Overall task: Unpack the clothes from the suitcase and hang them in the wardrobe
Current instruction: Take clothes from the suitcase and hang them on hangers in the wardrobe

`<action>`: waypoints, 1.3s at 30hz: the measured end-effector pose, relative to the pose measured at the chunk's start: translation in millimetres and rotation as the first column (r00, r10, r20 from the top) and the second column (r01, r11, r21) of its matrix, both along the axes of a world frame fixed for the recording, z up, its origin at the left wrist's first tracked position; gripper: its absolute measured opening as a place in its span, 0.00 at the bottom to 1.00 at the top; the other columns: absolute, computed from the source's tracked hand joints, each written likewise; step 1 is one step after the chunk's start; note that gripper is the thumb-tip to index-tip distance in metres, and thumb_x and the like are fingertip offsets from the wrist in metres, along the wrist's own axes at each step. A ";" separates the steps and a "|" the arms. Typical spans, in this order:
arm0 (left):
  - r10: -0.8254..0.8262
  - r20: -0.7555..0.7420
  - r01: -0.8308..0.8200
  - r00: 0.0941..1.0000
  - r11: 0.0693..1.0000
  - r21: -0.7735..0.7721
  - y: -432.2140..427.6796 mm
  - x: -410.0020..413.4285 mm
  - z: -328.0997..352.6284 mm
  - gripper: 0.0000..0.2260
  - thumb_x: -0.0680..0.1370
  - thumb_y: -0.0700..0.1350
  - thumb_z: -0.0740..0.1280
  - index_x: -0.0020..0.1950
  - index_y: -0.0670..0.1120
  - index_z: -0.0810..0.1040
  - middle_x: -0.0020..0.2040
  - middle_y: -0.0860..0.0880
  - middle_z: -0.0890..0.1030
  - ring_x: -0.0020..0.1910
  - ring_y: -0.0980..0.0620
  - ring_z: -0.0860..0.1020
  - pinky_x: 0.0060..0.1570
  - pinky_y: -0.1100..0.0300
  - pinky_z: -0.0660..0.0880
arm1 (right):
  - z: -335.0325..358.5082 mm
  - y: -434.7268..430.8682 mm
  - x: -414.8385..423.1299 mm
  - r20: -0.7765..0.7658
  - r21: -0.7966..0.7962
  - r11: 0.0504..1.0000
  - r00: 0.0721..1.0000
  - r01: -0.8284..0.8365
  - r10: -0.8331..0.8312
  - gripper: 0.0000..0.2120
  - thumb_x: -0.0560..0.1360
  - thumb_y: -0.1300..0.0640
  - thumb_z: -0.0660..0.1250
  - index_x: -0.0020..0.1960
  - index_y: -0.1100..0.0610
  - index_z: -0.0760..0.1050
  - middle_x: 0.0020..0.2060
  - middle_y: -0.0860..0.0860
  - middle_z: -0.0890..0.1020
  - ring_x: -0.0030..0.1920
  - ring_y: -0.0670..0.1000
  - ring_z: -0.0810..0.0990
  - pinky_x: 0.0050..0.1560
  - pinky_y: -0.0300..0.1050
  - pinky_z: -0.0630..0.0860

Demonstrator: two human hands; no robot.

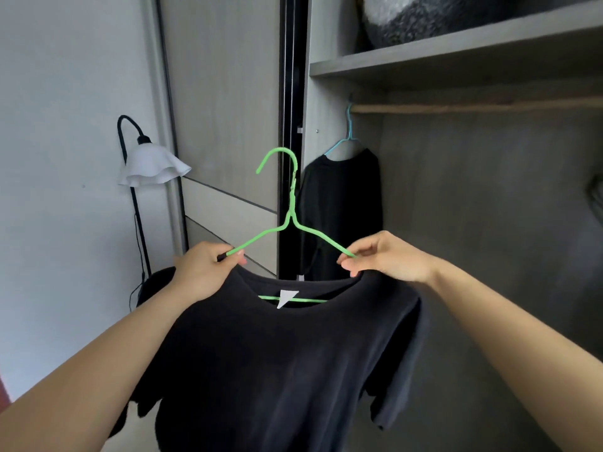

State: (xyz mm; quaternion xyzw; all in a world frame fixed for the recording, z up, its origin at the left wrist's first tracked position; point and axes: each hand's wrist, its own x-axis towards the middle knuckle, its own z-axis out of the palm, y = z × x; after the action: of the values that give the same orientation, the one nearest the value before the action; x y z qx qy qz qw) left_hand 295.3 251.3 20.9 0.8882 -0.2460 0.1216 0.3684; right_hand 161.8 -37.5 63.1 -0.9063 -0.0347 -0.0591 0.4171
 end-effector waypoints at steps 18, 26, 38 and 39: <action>-0.431 -0.272 0.446 0.860 0.895 -0.006 -216.0 26.0 23.6 0.25 0.82 0.60 0.52 0.76 0.53 0.62 0.75 0.53 0.65 0.73 0.54 0.63 0.72 0.59 0.58 | 82.7 -82.0 30.3 0.051 0.413 0.828 0.898 0.380 -0.438 0.05 0.73 0.65 0.68 0.39 0.66 0.80 0.23 0.51 0.76 0.26 0.48 0.72 0.35 0.39 0.70; -0.512 -0.163 0.453 0.843 0.840 -0.298 -277.4 57.3 75.4 0.20 0.81 0.59 0.56 0.51 0.50 0.84 0.50 0.53 0.84 0.53 0.55 0.81 0.54 0.56 0.74 | 100.4 -127.0 101.1 0.361 0.609 0.752 0.755 0.254 -0.548 0.07 0.69 0.60 0.68 0.35 0.60 0.71 0.26 0.55 0.67 0.28 0.51 0.65 0.30 0.46 0.61; -0.493 -0.146 0.371 0.857 0.790 -0.489 -320.9 102.3 118.1 0.14 0.79 0.60 0.60 0.52 0.55 0.81 0.50 0.57 0.83 0.51 0.58 0.80 0.56 0.59 0.75 | 111.5 -181.8 231.9 0.535 0.444 0.765 0.546 0.467 -0.644 0.10 0.73 0.59 0.67 0.36 0.57 0.70 0.34 0.55 0.79 0.41 0.57 0.78 0.45 0.46 0.72; -0.464 -0.096 0.381 0.880 0.814 -0.438 -325.1 109.0 114.0 0.12 0.79 0.59 0.62 0.52 0.55 0.81 0.48 0.57 0.83 0.49 0.59 0.80 0.56 0.58 0.75 | 113.6 -184.9 240.1 0.525 0.421 0.764 0.555 0.489 -0.645 0.08 0.73 0.58 0.67 0.37 0.59 0.71 0.36 0.57 0.80 0.43 0.59 0.80 0.46 0.47 0.72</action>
State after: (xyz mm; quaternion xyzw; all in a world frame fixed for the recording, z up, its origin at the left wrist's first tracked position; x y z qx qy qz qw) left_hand 404.3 -73.8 134.9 0.7220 -0.3693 -0.0047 0.5851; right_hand 401.9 -222.5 176.7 -0.7362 0.1273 -0.5011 0.4367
